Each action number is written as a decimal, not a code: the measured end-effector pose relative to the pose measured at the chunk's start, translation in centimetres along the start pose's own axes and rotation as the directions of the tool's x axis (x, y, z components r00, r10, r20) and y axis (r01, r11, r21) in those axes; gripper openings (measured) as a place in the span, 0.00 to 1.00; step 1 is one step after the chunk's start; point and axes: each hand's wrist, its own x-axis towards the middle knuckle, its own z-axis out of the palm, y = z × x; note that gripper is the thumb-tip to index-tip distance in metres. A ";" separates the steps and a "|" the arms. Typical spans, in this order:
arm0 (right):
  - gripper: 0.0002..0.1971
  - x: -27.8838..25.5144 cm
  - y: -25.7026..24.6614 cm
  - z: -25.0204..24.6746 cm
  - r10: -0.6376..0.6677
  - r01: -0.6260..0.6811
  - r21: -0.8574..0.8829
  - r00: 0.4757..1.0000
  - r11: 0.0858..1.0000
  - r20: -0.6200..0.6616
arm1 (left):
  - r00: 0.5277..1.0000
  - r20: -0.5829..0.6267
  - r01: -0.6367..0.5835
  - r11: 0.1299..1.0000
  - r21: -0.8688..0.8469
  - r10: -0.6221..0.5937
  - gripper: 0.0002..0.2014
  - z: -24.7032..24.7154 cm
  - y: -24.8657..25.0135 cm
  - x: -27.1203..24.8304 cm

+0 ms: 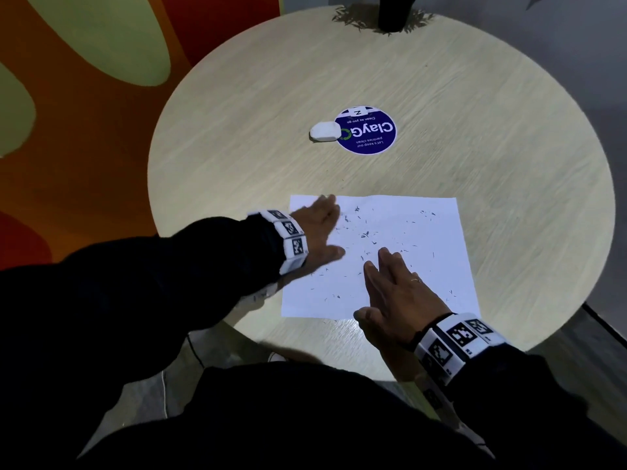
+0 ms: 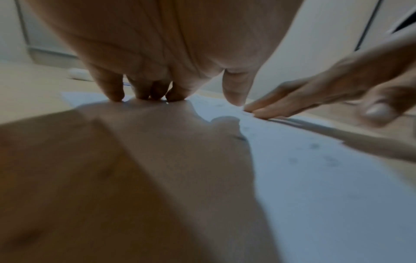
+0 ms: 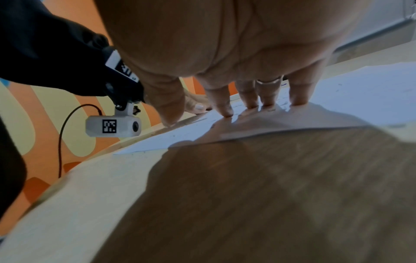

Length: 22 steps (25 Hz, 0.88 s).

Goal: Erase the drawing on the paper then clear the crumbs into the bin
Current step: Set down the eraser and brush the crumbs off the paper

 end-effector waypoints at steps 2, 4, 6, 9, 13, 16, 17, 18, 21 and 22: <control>0.39 0.0 0.0 0.0 -0.005 0.005 -0.007 1.000 1.000 -0.003 | 0.995 0.009 -0.104 0.995 0.010 0.104 0.41 0.2 1.9 -0.5; 0.39 0.0 0.0 0.0 0.001 -0.001 -0.006 1.000 1.000 0.009 | 0.996 -0.059 -0.071 0.997 -0.014 0.070 0.42 -0.2 1.3 -0.6; 0.39 -0.1 -0.1 -0.1 0.015 -0.015 0.000 1.000 1.000 0.026 | 0.996 -0.082 0.019 0.996 -0.087 -0.026 0.42 -0.5 -1.2 -0.4; 0.39 0.0 -0.1 0.0 0.013 -0.013 -0.001 1.000 1.000 0.028 | 0.998 0.029 0.047 0.999 -0.013 -0.047 0.38 -0.4 -4.2 -0.8; 0.37 0.0 -0.1 -0.8 0.010 -0.011 0.025 1.000 1.000 0.025 | 0.998 0.052 0.037 0.998 0.053 -0.039 0.37 -0.8 -5.4 -1.7; 0.36 -0.2 -0.8 -2.1 0.022 -0.022 0.009 1.000 1.000 0.017 | 0.999 -0.001 0.052 0.996 0.068 -0.052 0.38 -0.5 -5.5 -2.1; 0.34 -0.2 -1.2 -2.5 0.027 -0.027 -0.015 1.000 1.000 0.006 | 0.998 -0.020 0.055 0.996 0.068 -0.053 0.40 -0.2 -5.4 -2.2; 0.33 -0.1 -1.7 -3.0 0.025 -0.025 -0.044 1.000 0.999 -0.012 | 0.998 -0.036 0.058 0.996 0.064 -0.056 0.41 0.1 -5.4 -2.2; 0.32 2.3 -4.0 -3.8 -0.048 0.043 -0.103 0.998 0.994 -0.040 | 0.995 -0.051 0.086 0.995 0.056 -0.083 0.46 1.0 -5.8 -2.0; 0.33 3.5 -4.9 -3.8 -0.082 0.078 -0.088 0.996 0.993 -0.039 | 0.995 -0.048 0.089 0.994 0.062 -0.086 0.47 1.2 -6.0 -1.8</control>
